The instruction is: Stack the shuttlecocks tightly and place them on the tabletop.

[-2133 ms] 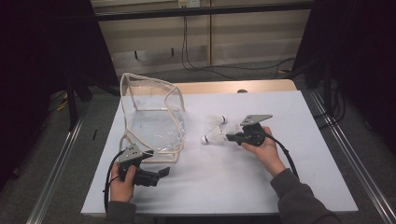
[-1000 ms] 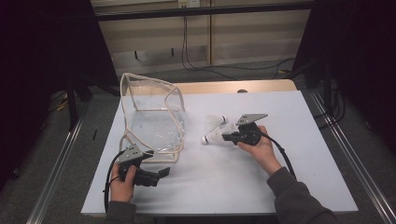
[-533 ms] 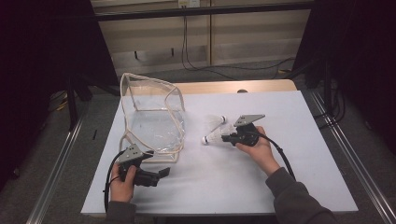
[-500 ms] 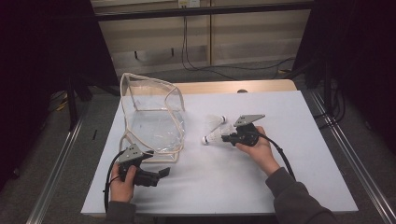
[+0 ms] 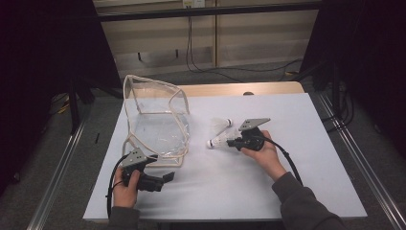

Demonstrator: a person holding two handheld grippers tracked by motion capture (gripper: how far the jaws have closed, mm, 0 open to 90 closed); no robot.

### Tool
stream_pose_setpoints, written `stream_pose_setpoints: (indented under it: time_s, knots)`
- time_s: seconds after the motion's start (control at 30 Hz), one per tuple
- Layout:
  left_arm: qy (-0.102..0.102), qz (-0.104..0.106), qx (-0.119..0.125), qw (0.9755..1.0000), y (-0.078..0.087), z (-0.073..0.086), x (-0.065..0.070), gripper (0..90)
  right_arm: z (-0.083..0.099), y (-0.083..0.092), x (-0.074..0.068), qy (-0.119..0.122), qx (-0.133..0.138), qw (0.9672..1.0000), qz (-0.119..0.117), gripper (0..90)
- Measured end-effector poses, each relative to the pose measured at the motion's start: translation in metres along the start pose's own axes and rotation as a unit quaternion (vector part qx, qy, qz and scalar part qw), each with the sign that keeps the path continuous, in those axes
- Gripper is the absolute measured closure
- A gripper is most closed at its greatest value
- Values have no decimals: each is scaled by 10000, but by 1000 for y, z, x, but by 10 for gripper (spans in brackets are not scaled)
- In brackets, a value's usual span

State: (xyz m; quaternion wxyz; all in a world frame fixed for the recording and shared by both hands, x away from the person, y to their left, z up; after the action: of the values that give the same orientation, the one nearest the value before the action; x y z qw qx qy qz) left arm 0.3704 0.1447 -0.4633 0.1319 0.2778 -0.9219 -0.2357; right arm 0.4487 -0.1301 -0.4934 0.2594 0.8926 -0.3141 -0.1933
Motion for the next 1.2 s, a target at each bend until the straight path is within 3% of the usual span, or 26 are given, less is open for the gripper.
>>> stream_pose_setpoints:
  time_s: [0.27,0.57,0.97,1.2]
  knots:
    - [2,-3,4,10000,0,0,0,37,3,-2,0,-25,-74,10000,-16,870]
    - [-1,-2,8,10000,0,0,0,37,6,1,3,-90,-158,9998,82,780]
    - [-24,-27,-6,10000,0,0,-1,37,10,15,8,-161,-127,9996,172,672]
    - [-21,-14,16,10000,0,-1,0,37,12,22,10,-246,-115,9995,161,660]
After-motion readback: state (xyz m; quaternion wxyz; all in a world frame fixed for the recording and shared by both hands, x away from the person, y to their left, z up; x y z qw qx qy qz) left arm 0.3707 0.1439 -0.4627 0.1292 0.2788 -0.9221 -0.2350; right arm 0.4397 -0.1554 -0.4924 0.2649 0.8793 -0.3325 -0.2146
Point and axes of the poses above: each handheld gripper's, and its own axes: y roughly backward along the jaws, z roughly out of its underside, x roughly to its right, the point moved 8 cm from there along -y, roughly forward along the jaws, and after that the axes turned 4 degrees about -y, right-handed, at the moved point
